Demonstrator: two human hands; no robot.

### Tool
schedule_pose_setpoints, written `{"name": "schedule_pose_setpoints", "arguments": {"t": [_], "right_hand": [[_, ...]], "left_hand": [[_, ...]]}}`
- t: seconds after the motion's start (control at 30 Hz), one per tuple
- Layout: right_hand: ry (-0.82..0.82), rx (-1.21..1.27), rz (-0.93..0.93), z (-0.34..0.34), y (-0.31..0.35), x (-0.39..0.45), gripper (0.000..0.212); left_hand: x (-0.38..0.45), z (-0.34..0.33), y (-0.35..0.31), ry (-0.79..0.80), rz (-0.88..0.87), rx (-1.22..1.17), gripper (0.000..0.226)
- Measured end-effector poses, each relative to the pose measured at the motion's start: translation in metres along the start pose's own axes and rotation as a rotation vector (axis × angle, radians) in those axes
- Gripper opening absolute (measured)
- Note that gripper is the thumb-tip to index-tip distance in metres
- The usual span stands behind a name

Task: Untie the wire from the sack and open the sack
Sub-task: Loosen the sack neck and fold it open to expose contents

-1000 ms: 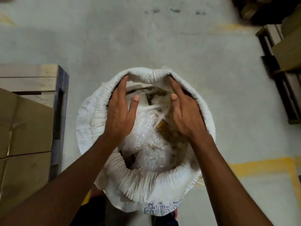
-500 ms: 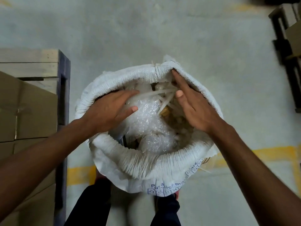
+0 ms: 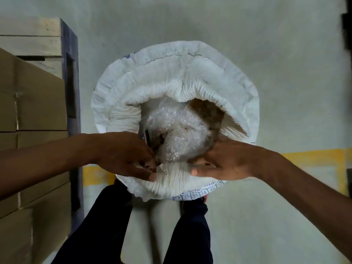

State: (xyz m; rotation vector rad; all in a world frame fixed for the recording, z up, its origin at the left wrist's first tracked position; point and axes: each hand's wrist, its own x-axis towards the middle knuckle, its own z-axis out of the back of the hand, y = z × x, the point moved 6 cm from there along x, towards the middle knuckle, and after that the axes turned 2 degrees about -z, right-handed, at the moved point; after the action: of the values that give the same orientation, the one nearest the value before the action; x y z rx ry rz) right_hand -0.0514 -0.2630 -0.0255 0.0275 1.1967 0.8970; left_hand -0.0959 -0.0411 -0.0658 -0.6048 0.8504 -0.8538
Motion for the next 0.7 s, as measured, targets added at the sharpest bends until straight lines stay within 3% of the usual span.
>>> {"name": "schedule_pose_setpoints", "arguments": {"t": [0.07,0.17,0.23,0.5,0.7], "right_hand": [[0.057,0.1,-0.025,-0.013,0.0,-0.005,0.086],[0.145,0.15,-0.145,-0.032,-0.017,-0.013,0.114],[0.158,0.176,-0.183,-0.037,-0.025,-0.017,0.11],[0.026,-0.059,-0.08,-0.043,-0.034,-0.027,0.095],[-0.112,-0.14,0.068,-0.051,-0.02,-0.023,0.089]], "left_hand": [[-0.003,-0.001,-0.01,0.075,0.014,-0.052,0.07],[-0.008,-0.008,-0.014,0.25,0.125,-0.03,0.084],[-0.011,-0.012,-0.012,0.294,0.19,0.003,0.089],[-0.026,-0.031,-0.001,0.278,0.275,-0.021,0.09],[-0.022,-0.034,-0.004,0.304,0.224,0.041,0.078]]}}
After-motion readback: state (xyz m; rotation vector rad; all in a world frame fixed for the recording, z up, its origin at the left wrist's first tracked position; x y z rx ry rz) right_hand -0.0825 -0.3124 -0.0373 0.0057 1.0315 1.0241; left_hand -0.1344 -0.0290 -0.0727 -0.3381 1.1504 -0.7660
